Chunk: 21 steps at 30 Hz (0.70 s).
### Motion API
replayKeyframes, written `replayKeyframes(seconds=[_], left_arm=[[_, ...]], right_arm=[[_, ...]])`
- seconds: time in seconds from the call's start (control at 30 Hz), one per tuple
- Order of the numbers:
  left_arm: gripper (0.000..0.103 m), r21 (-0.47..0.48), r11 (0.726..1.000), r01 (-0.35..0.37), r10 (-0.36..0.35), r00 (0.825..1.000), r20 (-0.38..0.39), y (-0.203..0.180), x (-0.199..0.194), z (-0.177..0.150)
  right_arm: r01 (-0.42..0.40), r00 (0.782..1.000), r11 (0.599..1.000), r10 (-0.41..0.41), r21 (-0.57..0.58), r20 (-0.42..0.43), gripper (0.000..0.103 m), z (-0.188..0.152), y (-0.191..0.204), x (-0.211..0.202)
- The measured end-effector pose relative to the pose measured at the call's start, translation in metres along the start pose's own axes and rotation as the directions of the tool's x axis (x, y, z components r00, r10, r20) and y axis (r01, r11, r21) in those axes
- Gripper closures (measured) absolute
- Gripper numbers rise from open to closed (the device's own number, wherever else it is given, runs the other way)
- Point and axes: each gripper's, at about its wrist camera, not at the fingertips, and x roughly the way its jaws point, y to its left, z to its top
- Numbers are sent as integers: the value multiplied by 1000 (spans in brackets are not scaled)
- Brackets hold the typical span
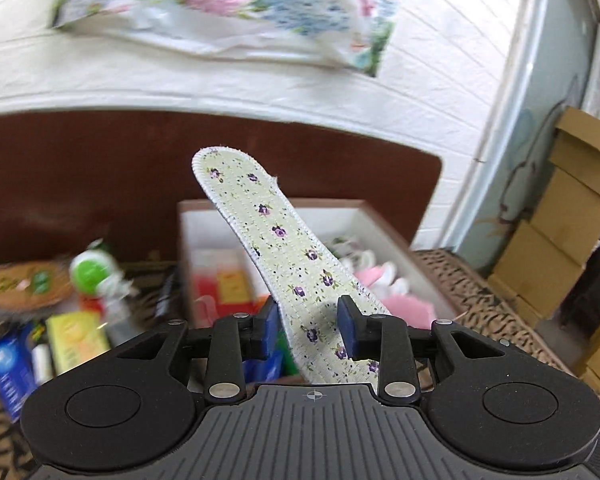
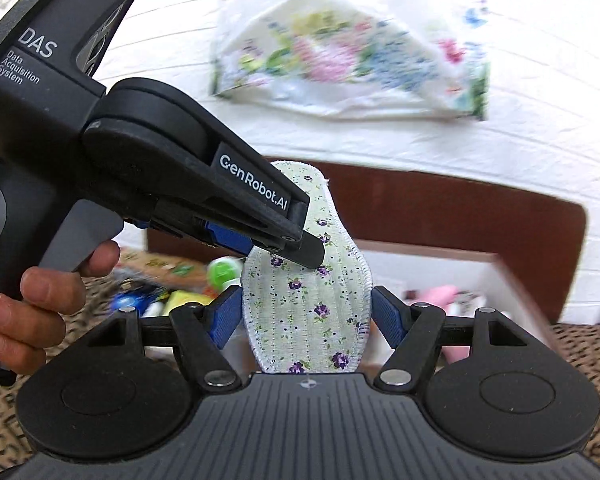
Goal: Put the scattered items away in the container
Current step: 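Lift the insole with both tools and carry it over the box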
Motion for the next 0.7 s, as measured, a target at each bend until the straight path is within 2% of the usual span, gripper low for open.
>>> replayKeyframes(seconds=[0.33,0.57,0.63,0.7], left_arm=[[55,61,994,92,-90,995,-37,-34,79,30],[54,87,990,107,-98,990,-102,-39,141,36],[45,99,991,92,-78,987,-137,-37,158,32],[29,102,992,71,-51,982,-181,-33,173,27]], right_arm=[[114,993,993,-114,16,-4,29,7,-69,13],[149,986,989,-149,-5,-79,28,0,-105,66],[151,981,988,-152,-13,-119,25,-5,-113,81],[166,972,985,-170,-38,-160,22,-9,-118,94]])
